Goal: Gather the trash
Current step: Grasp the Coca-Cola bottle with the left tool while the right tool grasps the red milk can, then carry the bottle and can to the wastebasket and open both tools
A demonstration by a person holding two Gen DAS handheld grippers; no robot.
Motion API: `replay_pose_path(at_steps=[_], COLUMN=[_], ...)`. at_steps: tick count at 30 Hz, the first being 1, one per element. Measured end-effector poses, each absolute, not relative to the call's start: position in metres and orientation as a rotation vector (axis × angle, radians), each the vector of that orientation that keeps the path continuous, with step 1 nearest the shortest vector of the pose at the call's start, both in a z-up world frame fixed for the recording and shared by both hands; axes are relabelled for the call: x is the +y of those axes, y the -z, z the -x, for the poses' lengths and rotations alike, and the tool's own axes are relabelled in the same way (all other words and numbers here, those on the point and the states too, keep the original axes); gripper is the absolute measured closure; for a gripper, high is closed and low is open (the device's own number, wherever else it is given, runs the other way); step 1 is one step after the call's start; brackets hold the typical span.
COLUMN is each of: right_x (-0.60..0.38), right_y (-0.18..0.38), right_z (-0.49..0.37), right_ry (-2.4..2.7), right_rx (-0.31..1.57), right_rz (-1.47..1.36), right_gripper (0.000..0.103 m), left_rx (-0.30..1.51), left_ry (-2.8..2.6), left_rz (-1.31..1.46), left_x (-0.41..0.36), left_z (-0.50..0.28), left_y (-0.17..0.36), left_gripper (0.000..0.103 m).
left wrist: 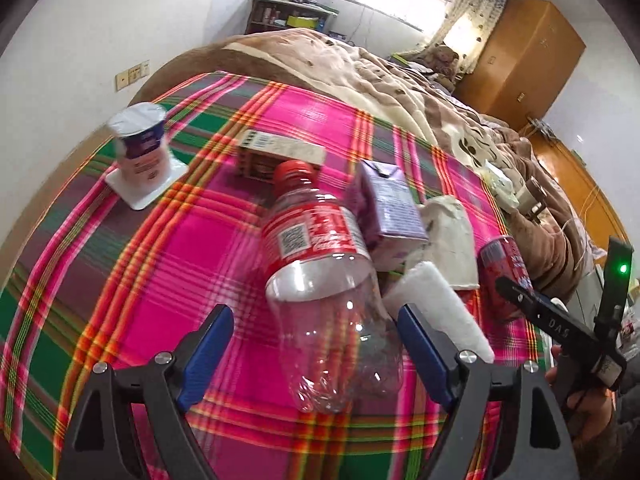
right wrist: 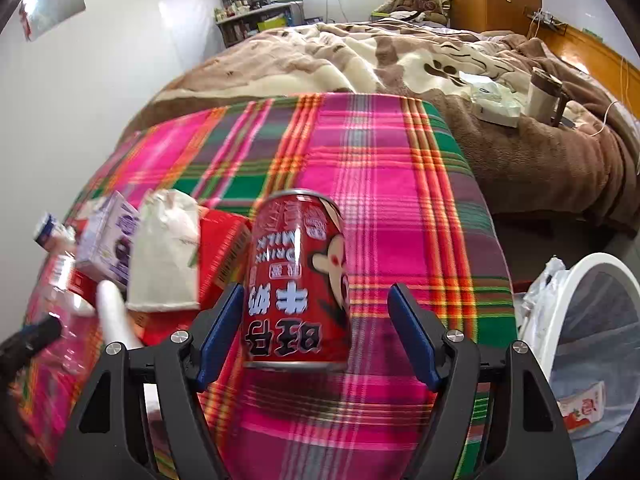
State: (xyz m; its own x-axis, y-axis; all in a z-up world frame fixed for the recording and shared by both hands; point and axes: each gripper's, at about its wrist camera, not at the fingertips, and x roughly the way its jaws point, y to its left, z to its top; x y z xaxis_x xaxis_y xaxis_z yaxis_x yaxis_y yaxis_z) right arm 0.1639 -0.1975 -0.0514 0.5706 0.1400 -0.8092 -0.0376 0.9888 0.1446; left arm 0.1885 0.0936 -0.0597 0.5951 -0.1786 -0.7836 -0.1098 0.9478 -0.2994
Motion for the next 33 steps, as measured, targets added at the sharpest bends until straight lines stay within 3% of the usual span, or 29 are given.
replay_pose_path(at_steps=[13, 15, 18, 33], right_x=[-0.191, -0.193, -0.196, -0.197], right_y=[0.048, 0.049, 0.050, 0.045], right_z=[-0.165, -0.165, -0.166, -0.150], right_ry=[-0.142, -0.135, -0.124, -0.147], right_rx=[0.921, 0.918, 0.921, 0.887], right_rz=[-0.073, -0.080, -0.087, -0.123], right_gripper=[0.028, 0.044, 0.049, 0.049], left_rx=[0.953, 0.954, 0.948, 0.891], left_ry=[0.071, 0.063, 0.061, 0.056], left_rz=[0.387, 0.379, 0.370, 0.358], left_x=[0.107, 0.108, 0.109, 0.110], left_z=[-0.217, -0.218, -0.217, -0.195], left_y=[0.065, 0.068, 0.068, 0.056], left_gripper=[0.020, 0.029, 0.041, 0.041])
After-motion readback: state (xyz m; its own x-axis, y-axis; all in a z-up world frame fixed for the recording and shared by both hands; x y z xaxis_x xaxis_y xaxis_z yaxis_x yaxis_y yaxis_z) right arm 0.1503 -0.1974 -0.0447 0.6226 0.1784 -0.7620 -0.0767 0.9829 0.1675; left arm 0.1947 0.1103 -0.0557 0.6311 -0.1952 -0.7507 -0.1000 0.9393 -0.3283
